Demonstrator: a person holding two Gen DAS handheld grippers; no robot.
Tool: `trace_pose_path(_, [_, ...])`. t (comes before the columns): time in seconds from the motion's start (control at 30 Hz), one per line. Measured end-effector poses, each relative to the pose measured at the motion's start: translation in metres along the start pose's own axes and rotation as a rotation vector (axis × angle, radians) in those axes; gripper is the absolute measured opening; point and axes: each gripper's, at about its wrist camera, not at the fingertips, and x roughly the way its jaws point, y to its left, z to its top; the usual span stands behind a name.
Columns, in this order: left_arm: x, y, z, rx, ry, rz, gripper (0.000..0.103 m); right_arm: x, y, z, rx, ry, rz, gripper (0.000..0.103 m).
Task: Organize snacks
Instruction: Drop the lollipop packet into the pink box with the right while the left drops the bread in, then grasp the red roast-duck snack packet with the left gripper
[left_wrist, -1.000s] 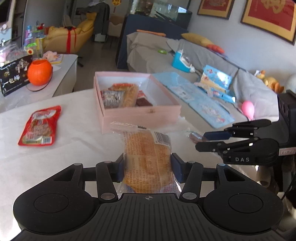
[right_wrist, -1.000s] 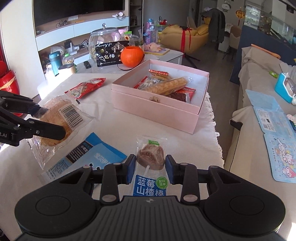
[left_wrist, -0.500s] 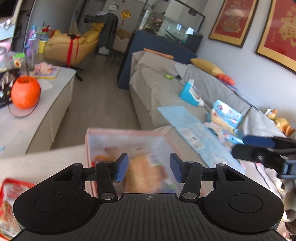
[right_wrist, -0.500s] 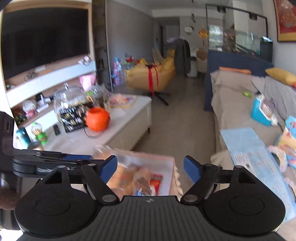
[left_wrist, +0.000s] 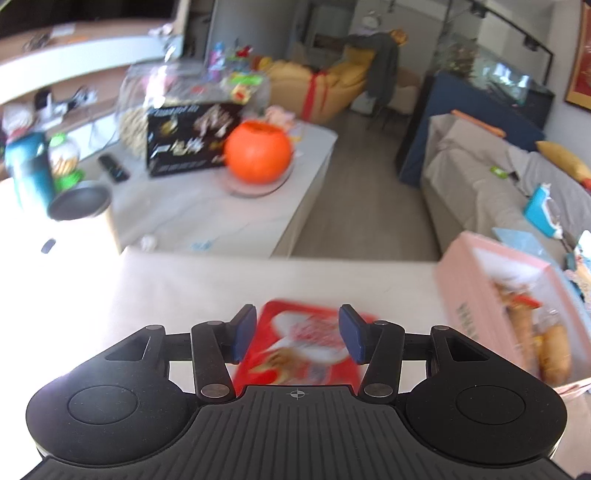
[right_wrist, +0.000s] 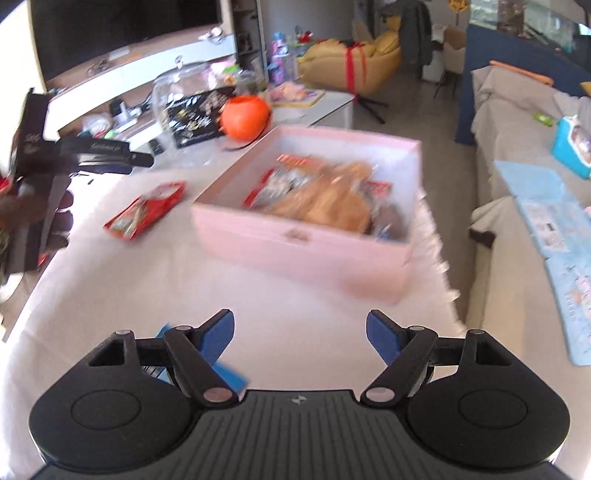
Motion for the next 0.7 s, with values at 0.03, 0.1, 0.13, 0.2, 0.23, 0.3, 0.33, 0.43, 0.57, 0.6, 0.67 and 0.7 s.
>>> trace_pose_path(0.03, [0.004, 0.008, -0.002, -0.017, 0.014, -0.005, 0.054, 0.003, 0.008, -0.006, -0.013, 0.009, 0.008, 0.079])
trace_pose_path(0.1, [0.012, 0.016, -0.007, -0.049, 0.041, -0.045, 0.054, 0.009, 0.019, -0.013, -0.028, 0.022, 0.019, 0.079])
trace_pose_path(0.13, [0.015, 0.017, -0.011, -0.051, 0.051, -0.073, 0.054, 0.012, 0.023, -0.017, -0.029, 0.032, 0.027, 0.079])
trace_pose_path(0.2, [0.014, 0.008, -0.018, 0.003, 0.052, -0.113, 0.057, 0.016, 0.029, -0.022, -0.021, 0.053, 0.046, 0.079])
trace_pose_path(0.23, [0.014, -0.001, -0.022, 0.056, 0.054, -0.114, 0.061, 0.018, 0.032, -0.024, -0.017, 0.061, 0.057, 0.079])
trace_pose_path(0.3, [0.010, -0.021, -0.029, 0.165, 0.061, -0.099, 0.064, 0.019, 0.035, -0.029, -0.013, 0.074, 0.077, 0.079])
trace_pose_path(0.33, [0.009, -0.035, -0.036, 0.230, 0.064, -0.084, 0.067, 0.020, 0.037, -0.032, -0.016, 0.080, 0.083, 0.079])
trace_pose_path(0.43, [0.012, -0.058, -0.041, 0.301, 0.072, -0.031, 0.072, 0.024, 0.038, -0.041, -0.009, 0.070, 0.082, 0.083])
trace_pose_path(0.57, [0.029, -0.057, -0.031, 0.207, 0.089, 0.006, 0.081, 0.024, 0.039, -0.050, 0.007, 0.014, 0.073, 0.087])
trace_pose_path(0.6, [0.035, -0.057, -0.027, 0.200, 0.089, 0.017, 0.082, 0.023, 0.041, -0.052, 0.005, 0.001, 0.067, 0.087])
trace_pose_path(0.67, [0.047, -0.057, -0.020, 0.208, 0.099, 0.043, 0.089, 0.021, 0.040, -0.058, 0.003, -0.033, 0.065, 0.088])
trace_pose_path(0.7, [0.053, -0.056, -0.018, 0.209, 0.110, 0.049, 0.092, 0.020, 0.040, -0.063, 0.004, -0.055, 0.069, 0.088])
